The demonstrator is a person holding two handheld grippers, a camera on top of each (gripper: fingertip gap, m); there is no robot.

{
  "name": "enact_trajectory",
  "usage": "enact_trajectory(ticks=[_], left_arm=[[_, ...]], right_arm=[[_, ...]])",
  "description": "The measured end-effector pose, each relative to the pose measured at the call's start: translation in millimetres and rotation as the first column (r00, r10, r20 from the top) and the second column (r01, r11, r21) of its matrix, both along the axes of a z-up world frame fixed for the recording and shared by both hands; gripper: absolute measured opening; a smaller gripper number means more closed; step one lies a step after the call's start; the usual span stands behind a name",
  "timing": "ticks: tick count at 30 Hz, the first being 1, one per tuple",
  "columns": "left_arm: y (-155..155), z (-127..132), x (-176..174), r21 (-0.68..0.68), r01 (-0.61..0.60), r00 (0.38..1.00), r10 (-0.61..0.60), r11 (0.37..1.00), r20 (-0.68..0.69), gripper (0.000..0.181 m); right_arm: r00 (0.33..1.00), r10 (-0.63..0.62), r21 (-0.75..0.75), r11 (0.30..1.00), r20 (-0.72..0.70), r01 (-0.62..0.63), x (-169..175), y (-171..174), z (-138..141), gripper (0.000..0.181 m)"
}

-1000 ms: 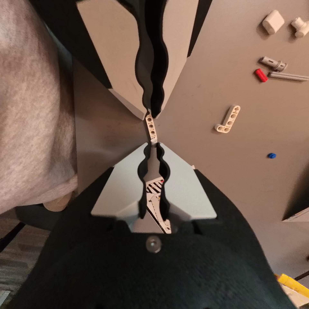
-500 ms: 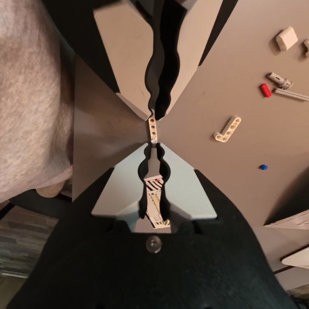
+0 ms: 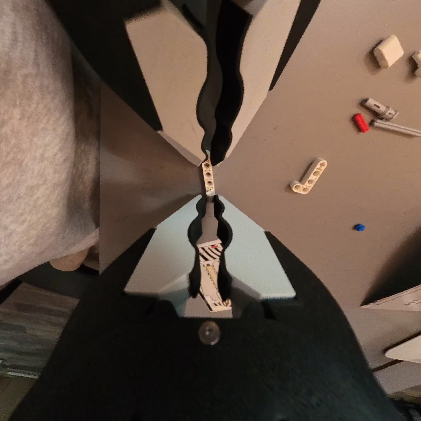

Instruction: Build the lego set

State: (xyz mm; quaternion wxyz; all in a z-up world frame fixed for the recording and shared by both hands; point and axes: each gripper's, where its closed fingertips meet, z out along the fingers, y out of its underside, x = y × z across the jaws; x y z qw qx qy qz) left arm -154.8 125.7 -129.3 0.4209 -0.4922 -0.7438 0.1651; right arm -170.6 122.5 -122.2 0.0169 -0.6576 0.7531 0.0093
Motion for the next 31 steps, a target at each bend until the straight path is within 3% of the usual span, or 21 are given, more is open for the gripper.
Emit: enact_trajectory(ticks=[10, 15, 18, 21, 26, 29, 31], left_arm=[[-0.7, -0.3, -0.1, 0.002, -0.004, 1.000, 0.004, 1.000, 0.000, 0.006], [-4.0, 0.8, -0.2, 0.031, -0.027, 1.000, 0.027, 0.999, -0.010, 0.006], [-3.2, 1.6, -0.2, 0.039, -0.021, 1.000, 0.022, 0.999, -0.017, 0.006], [-2.7, 3.6, 0.0, 0.043, -0.018, 0.999, 0.019, 0.999, -0.032, 0.006], [-9.3, 31.3, 4.4, 0.020, -0.064, 0.975, 0.067, 0.998, -0.213, 0.016], [-18.6, 60.4, 7.6, 0.092, -0.100, 0.905, 0.129, 0.991, -0.406, 0.029], [-29.2, 77.5, 12.2, 0.113, -0.156, 0.836, 0.193, 0.981, -0.514, 0.033]], right_arm=[[0.997, 0.057, -0.028, 0.998, -0.060, -0.059, -12.7, 0.5, -11.8, 0.004], [0.997, 0.080, -0.094, 0.992, -0.014, -0.081, 3.2, 3.5, -14.8, 0.004], [1.000, 0.016, -0.130, 0.991, -0.003, -0.016, -7.4, 2.3, -12.2, 0.005], [0.986, -0.115, -0.161, 0.978, 0.124, 0.135, -1.9, 2.0, -1.7, 0.005], [0.849, -0.269, -0.288, 0.857, 0.455, 0.427, 8.0, -1.6, 19.2, 0.005], [0.684, -0.300, -0.278, 0.750, 0.665, 0.600, 6.3, 0.6, 28.8, 0.006], [0.574, -0.240, -0.285, 0.682, 0.783, 0.674, 5.0, 0.8, 43.4, 0.006]])
